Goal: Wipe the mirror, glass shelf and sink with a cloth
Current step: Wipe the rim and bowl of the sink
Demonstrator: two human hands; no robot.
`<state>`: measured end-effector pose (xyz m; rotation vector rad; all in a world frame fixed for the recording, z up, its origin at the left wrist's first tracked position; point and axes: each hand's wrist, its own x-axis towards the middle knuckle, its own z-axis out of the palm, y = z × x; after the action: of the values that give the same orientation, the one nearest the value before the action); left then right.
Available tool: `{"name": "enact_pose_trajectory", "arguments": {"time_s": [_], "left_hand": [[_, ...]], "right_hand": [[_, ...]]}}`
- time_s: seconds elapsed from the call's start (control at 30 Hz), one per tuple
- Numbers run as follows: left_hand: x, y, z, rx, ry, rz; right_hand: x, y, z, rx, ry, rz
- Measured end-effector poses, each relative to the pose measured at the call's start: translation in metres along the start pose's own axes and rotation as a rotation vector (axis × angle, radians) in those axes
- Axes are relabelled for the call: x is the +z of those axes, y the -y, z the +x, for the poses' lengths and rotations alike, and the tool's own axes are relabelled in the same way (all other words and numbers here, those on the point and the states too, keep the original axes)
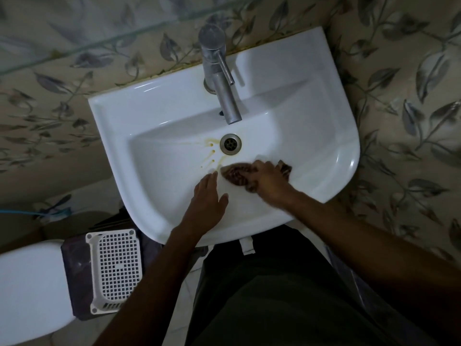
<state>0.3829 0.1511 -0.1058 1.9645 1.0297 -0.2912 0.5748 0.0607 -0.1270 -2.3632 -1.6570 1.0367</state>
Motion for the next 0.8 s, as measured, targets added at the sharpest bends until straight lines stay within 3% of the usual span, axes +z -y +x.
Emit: {"name": "enact_pose_trajectory", "arguments": {"time_s": [0.1,0.3,0.53,0.63,0.8], "left_hand": [[0.000,0.000,-0.003,0.016,-0.002,-0.002],[-0.005,0.008,-0.010,0.038,-0.020,0.030],[-0.008,0.010,-0.017,0.021,-0.079,0.116],[-0.012,0.007,-0.021,0.006,-0.119,0.104],[-0.023,0.015,-0.035,0.000,-0.195,0.044]], "right_hand": [[0.003,0.008,0.001,-0.081,0.051,0.017],[-0.027,-0.028,0.011,0.126,-0.079,-0.175],[0.013,0.055,0.011,-0.152,0.088,0.129],[0.017,0.064,0.017,-0.232,0.087,0.151],[0.012,0.029,0.018,-0.060,0.002,-0.075]]}}
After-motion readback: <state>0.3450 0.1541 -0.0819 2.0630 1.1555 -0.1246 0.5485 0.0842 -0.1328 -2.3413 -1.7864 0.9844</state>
